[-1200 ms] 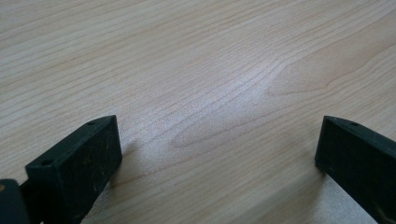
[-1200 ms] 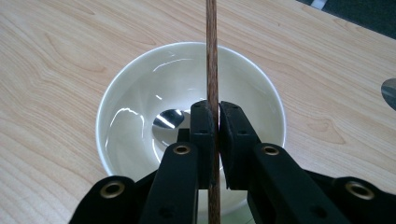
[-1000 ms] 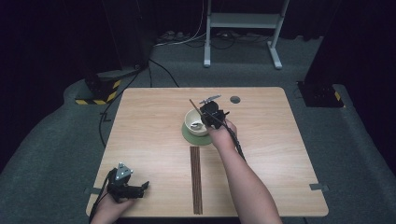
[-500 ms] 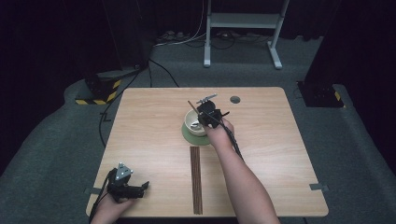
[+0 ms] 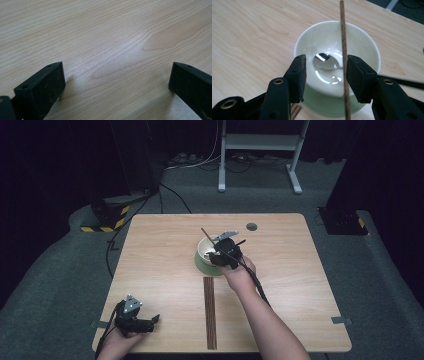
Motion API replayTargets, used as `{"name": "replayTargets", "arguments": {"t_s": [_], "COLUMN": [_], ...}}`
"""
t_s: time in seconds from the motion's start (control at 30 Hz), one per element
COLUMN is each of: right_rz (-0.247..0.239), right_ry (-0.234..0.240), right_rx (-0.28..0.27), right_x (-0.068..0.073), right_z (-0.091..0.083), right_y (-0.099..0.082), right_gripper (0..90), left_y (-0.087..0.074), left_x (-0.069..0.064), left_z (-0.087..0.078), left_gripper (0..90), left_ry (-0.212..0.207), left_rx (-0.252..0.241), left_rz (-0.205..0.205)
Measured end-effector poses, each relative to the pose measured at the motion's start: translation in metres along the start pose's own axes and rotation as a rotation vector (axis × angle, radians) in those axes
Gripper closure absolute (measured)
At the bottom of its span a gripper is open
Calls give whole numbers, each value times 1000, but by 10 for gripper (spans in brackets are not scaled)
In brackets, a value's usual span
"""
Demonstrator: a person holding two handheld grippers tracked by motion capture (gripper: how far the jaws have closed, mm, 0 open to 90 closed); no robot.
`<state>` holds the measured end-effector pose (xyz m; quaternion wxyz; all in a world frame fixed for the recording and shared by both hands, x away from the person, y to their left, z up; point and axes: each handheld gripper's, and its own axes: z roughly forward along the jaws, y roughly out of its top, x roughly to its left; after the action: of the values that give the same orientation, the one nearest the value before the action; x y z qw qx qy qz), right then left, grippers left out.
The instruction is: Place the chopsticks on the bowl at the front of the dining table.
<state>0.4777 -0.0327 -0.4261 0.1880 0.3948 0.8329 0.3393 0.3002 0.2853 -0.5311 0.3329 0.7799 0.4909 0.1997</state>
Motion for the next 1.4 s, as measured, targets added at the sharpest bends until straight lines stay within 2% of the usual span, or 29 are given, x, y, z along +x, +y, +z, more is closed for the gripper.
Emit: {"name": "replayTargets", "arguments": {"t_s": [0.03, 0.17, 0.23, 0.27, 0.6, 0.67, 0.73, 0.83, 0.9, 0.97, 1.07, 1.13, 1.3, 1.4], "right_rz": [-23, -33, -43, -43, -39, -18, -18, -12, 28, 79, 58, 38, 13, -22], "right_ry": [6, 21, 39, 39, 62, 72, 73, 77, 82, 119, 120, 131, 138, 126], "right_rx": [-11, -21, -28, -28, -10, -8, -10, -40, -84, -101, -94, -128, -122, -116], "right_x": [4, 11, 16, 16, 29, 33, 36, 41, 40, 40, 45, 47, 51, 55], "right_z": [-6, -14, -20, -20, -19, -18, -17, -18, -19, -17, -16, -19, -19, -18], "right_y": [-9, -23, -38, -38, -93, -103, -111, -122, -130, -138, -145, -145, -147, -147], "right_gripper": [507, 504, 503, 503, 498, 500, 500, 498, 506, 510, 508, 511, 505, 503], "left_y": [0, 0, 0, 0, 0, 0, 0, 0, 0, 0, 0, 0, 0, 0], "left_x": [0, 0, 0, 0, 0, 0, 0, 0, 0, 0, 0, 0, 0, 0], "left_z": [0, 0, 0, 0, 0, 0, 0, 0, 0, 0, 0, 0, 0, 0], "left_gripper": [7, 7, 7, 7, 7, 7, 7, 7, 7, 7, 7, 7, 7, 7], "left_ry": [0, 1, 0, 1, 1, 1, 1, 0, 1, 1, 0, 0, 0, 0], "left_rx": [0, 6, 6, 6, 5, 5, 5, 5, 5, 5, 5, 5, 6, 5], "left_rz": [0, 7, 7, 7, 1, 1, 0, 1, 0, 1, 2, 1, 1, 1]}}
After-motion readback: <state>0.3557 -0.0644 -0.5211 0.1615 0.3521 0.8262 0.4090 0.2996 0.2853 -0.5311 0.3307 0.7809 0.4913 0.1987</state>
